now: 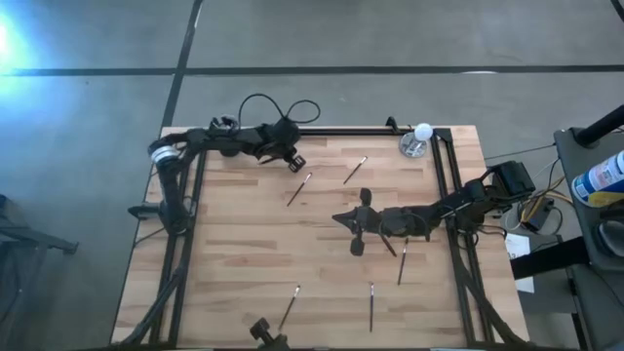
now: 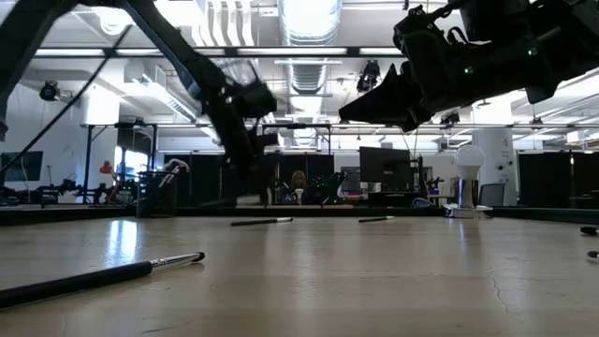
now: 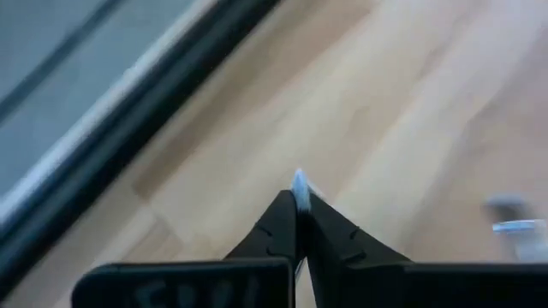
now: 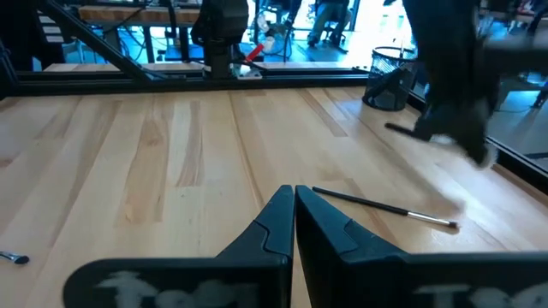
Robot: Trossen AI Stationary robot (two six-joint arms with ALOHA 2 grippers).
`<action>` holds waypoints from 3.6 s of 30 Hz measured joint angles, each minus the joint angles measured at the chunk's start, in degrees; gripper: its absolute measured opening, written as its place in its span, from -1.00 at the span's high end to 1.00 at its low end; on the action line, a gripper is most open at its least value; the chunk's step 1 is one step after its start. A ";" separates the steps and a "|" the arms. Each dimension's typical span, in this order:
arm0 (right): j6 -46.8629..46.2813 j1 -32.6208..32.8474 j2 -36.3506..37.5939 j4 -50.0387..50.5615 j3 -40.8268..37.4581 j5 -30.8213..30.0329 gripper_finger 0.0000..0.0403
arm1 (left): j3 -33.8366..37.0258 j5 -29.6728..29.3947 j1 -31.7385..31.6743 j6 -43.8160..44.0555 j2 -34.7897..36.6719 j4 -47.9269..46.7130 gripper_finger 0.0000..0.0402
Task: Pick & Place Makeup Supplies
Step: Put the makeup brush into the makeup holder
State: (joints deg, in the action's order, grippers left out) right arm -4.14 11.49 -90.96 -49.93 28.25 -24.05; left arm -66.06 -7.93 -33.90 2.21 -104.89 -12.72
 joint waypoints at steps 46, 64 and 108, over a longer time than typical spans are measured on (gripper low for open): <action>0.26 0.24 0.00 -0.18 0.28 -0.04 0.96 | 53.52 -15.30 -12.21 -4.52 49.33 73.82 0.99; 1.31 0.26 0.00 -0.13 0.28 -0.02 0.96 | 52.83 -12.75 -17.01 -1.80 23.21 91.81 0.99; 7.62 0.24 0.00 -0.07 0.26 0.00 0.96 | 53.27 1.67 -5.04 4.11 61.40 43.03 0.67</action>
State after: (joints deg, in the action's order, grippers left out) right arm 3.49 11.73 -90.96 -50.00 28.51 -24.05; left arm -12.80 -6.26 -38.94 6.32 -43.50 30.30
